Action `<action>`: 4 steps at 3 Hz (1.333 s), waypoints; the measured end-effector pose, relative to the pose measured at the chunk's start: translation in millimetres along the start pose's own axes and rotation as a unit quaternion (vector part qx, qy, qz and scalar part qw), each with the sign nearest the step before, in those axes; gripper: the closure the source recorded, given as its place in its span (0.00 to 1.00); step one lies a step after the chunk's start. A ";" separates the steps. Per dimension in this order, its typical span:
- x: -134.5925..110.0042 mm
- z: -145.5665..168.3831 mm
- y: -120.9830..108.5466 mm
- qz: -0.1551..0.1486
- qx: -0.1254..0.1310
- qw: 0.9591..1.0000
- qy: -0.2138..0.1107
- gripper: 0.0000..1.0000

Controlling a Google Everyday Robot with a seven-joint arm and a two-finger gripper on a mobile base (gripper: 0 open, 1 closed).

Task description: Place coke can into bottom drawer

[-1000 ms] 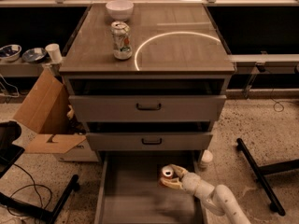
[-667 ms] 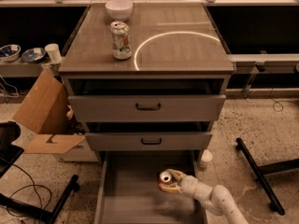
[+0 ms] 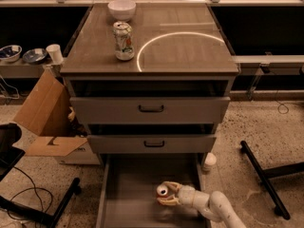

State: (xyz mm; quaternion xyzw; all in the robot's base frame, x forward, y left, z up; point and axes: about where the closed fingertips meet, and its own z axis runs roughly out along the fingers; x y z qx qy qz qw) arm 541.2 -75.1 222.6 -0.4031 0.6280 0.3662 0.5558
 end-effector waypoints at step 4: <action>1.2 0.9 1.3 0.000 -0.002 1.000 0.001 0.14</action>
Offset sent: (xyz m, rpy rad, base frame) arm -0.0009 0.0012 -0.0013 -0.0016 0.0016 0.0041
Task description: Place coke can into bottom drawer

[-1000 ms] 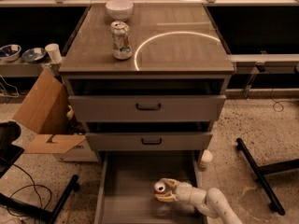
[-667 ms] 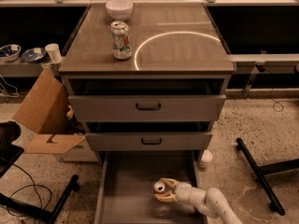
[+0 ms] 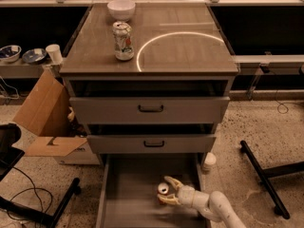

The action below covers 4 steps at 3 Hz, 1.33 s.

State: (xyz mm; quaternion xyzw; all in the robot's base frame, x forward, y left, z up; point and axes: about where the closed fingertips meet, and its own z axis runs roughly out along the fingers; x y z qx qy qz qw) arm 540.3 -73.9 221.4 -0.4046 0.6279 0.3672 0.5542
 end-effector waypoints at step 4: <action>-26.2 -49.3 1.3 -0.037 0.018 0.999 0.016 0.00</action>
Offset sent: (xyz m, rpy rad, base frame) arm 0.0000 0.0000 0.0000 0.0000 0.0000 0.0000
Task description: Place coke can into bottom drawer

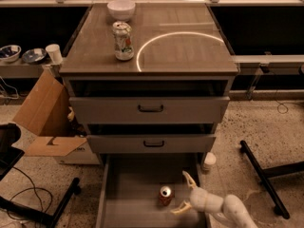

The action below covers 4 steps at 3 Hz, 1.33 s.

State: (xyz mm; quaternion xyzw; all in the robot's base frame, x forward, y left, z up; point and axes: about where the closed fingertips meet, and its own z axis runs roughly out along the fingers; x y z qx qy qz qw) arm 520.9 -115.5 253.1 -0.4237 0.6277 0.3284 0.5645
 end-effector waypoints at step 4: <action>-128.8 -146.6 41.6 -0.028 0.030 0.957 0.288 0.00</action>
Offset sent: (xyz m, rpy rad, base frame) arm -0.1621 -0.0670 0.2399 -0.4692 0.1020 0.1239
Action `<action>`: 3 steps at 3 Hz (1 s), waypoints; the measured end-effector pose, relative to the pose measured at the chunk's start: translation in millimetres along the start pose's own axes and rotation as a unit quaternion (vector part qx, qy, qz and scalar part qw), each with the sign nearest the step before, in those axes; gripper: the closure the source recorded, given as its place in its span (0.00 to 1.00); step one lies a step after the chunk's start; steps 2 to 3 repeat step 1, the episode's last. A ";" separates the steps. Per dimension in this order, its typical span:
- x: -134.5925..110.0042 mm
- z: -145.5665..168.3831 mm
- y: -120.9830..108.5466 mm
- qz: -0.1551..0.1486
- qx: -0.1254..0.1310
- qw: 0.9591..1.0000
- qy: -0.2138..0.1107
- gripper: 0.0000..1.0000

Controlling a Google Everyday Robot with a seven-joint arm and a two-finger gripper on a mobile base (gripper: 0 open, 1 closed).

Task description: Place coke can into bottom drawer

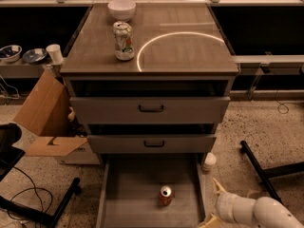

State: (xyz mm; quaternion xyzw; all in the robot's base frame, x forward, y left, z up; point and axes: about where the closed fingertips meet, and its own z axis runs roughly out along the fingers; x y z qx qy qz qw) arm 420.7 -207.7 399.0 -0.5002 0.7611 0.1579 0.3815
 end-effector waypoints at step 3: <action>-41.6 8.6 11.7 -0.021 -0.006 0.999 0.047 0.00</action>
Offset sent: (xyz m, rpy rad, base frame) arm 0.0000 0.0000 0.0000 0.0000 0.0000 0.0000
